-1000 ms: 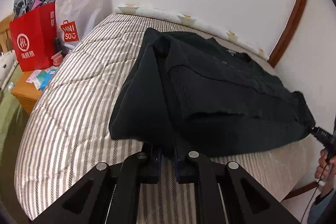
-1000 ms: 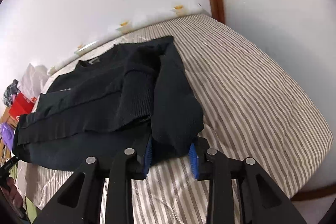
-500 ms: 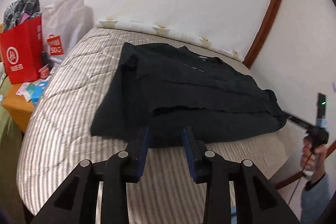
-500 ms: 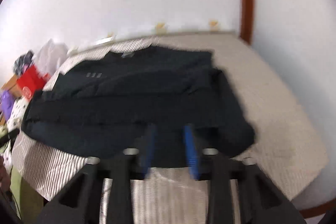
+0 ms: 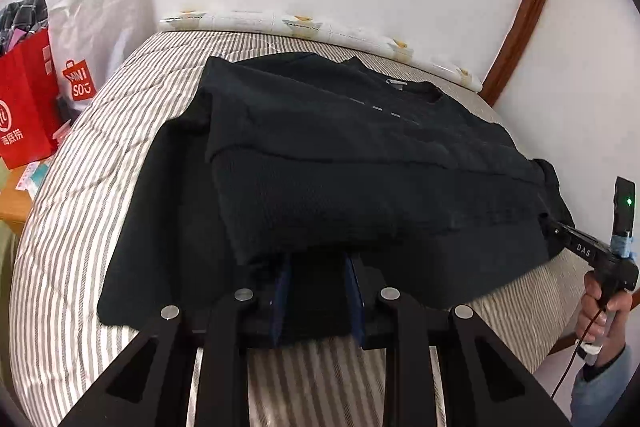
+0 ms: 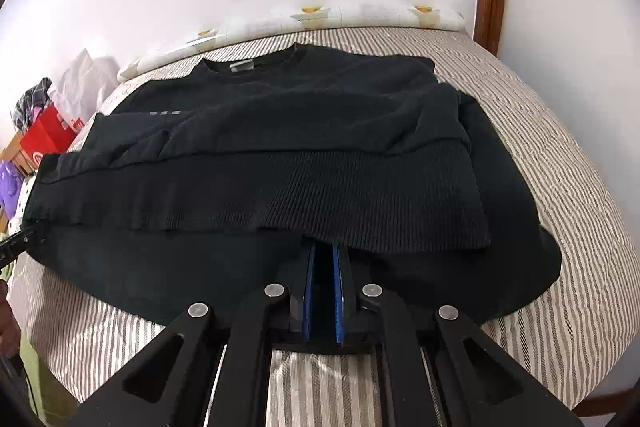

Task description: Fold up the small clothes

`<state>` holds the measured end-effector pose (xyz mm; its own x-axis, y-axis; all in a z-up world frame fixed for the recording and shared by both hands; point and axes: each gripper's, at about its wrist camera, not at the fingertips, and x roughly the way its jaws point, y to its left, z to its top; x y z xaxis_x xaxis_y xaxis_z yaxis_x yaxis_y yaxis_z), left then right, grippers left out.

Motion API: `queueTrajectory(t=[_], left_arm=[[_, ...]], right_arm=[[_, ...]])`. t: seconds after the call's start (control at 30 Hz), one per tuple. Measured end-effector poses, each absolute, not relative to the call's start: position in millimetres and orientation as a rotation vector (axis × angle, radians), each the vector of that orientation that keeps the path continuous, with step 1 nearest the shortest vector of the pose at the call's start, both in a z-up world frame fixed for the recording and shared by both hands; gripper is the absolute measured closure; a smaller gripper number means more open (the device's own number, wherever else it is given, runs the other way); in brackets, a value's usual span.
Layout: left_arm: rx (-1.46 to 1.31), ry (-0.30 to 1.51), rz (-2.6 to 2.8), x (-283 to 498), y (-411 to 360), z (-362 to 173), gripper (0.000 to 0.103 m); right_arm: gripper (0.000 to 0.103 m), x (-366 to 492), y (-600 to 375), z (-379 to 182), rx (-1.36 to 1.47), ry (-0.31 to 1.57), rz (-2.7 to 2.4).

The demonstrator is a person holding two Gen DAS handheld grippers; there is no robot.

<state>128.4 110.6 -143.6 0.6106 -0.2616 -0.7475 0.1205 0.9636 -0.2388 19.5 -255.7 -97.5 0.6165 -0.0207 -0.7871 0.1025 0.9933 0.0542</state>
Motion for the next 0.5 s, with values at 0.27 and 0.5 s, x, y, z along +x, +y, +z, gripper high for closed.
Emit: queueTrajectory(t=[0.27, 0.5], left_arm=[[-0.162, 0.839, -0.209, 159.5, 104.7, -128.7, 0.079], [-0.209, 0.813, -0.163, 204.5, 115.9, -121.3, 0.079]], right_arm=[[0.096, 59.3, -256.1, -93.9, 0.079, 0.894, -0.082], [0.096, 113.4, -262.9, -87.2, 0.122, 0.863, -0.083]])
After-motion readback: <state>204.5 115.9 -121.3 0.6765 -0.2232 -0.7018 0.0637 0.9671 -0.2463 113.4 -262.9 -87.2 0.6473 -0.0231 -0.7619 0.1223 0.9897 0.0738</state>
